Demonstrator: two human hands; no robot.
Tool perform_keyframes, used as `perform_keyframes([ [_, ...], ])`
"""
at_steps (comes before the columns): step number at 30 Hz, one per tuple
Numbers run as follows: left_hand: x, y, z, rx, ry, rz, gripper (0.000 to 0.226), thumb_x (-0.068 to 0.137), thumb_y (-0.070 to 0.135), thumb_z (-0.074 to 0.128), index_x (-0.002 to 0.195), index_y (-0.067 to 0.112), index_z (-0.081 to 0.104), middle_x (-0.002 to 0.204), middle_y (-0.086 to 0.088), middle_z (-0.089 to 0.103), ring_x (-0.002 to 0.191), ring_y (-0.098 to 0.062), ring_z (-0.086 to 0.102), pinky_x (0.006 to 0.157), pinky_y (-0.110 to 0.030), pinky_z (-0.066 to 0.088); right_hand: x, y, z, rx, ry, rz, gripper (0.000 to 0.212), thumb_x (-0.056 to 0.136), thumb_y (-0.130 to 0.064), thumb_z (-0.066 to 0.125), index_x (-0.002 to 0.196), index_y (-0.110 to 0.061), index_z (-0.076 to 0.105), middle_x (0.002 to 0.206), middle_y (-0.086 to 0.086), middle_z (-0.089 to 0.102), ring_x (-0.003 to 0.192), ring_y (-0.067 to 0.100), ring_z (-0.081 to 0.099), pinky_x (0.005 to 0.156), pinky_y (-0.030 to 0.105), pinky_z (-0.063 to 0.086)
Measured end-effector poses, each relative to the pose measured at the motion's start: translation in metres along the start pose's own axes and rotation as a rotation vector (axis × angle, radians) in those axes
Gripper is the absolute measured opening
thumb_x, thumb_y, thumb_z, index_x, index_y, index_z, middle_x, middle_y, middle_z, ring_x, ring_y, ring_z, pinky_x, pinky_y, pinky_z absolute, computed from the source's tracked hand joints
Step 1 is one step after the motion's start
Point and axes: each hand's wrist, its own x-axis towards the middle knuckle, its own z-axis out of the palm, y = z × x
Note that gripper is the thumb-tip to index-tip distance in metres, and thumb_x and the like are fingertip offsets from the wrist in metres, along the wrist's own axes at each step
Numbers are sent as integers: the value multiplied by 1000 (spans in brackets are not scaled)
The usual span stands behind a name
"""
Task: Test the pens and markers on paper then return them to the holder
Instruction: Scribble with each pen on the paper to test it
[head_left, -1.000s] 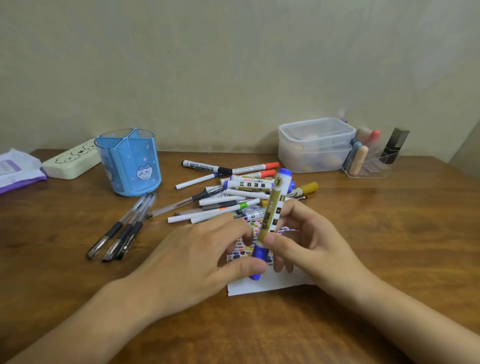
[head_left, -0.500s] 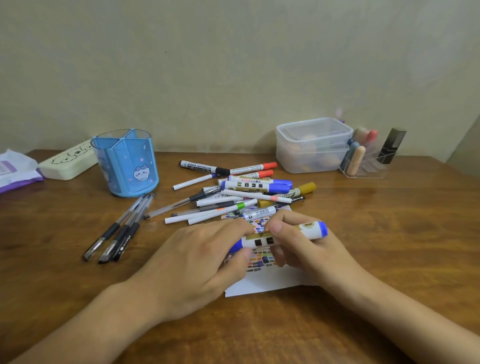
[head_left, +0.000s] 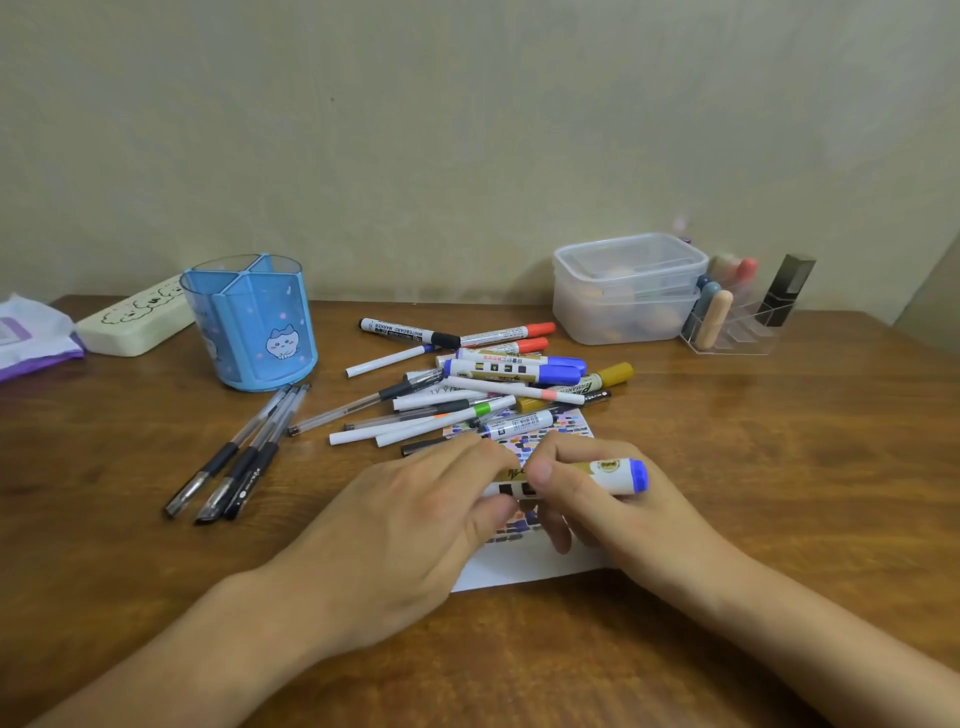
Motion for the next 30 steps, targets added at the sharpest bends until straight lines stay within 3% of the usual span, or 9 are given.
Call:
perform_keyframes([
  [2,0,0,-1,-8,-5,10,39,98,62,24,107,35,51,91,15,56,82,-9,53,63,-27,42,-1,-1,1,-25,-27,-13,44,98,-43,54,74,-7,62,62,-4,60,58,0,52,60,8,37],
  [5,-1,-1,-2,-7,-12,29,36,98,60,25,99,33,49,86,14,55,76,-11,53,60,-34,44,-2,-3,2,-20,-67,-24,40,97,-39,52,72,-9,60,64,-4,59,58,0,50,60,8,35],
  [10,-1,-5,-2,-58,-52,0,37,96,61,24,101,33,49,89,14,56,80,-10,53,64,-34,44,-2,-5,-1,-50,-104,-34,32,98,-38,52,72,-20,60,67,-3,61,62,2,49,62,11,35],
  [14,2,-5,-7,-87,-88,-15,41,94,68,24,106,39,52,90,18,59,83,-5,54,66,-24,43,-3,-7,-3,-28,-128,-43,32,98,-32,51,72,-16,60,66,-6,60,62,1,49,63,9,35],
  [21,5,-2,-12,-159,-129,-45,49,87,77,24,114,46,52,92,14,65,86,-5,57,66,-21,44,-4,-11,-6,-11,-139,-50,32,97,-32,51,72,-13,59,65,-7,60,62,1,50,63,8,35],
  [24,6,-2,-12,-190,-118,-51,48,87,77,28,111,44,54,85,10,64,81,-10,58,65,-23,43,-4,-13,-6,-12,-142,-53,31,97,-32,51,70,-18,58,64,-6,60,63,1,50,64,8,35],
  [27,6,-2,-13,-202,-127,-70,51,87,78,29,116,45,55,93,9,68,86,-12,61,70,-35,48,-5,-15,-7,7,-145,-49,31,97,-33,51,69,-20,58,64,-5,59,65,2,50,65,8,36],
  [30,8,0,-16,-232,-114,-83,50,84,79,33,121,52,54,101,17,70,93,-6,63,74,-35,52,-6,-17,-9,13,-131,-51,29,95,-34,53,68,-22,58,63,-4,57,66,6,50,64,12,37],
])
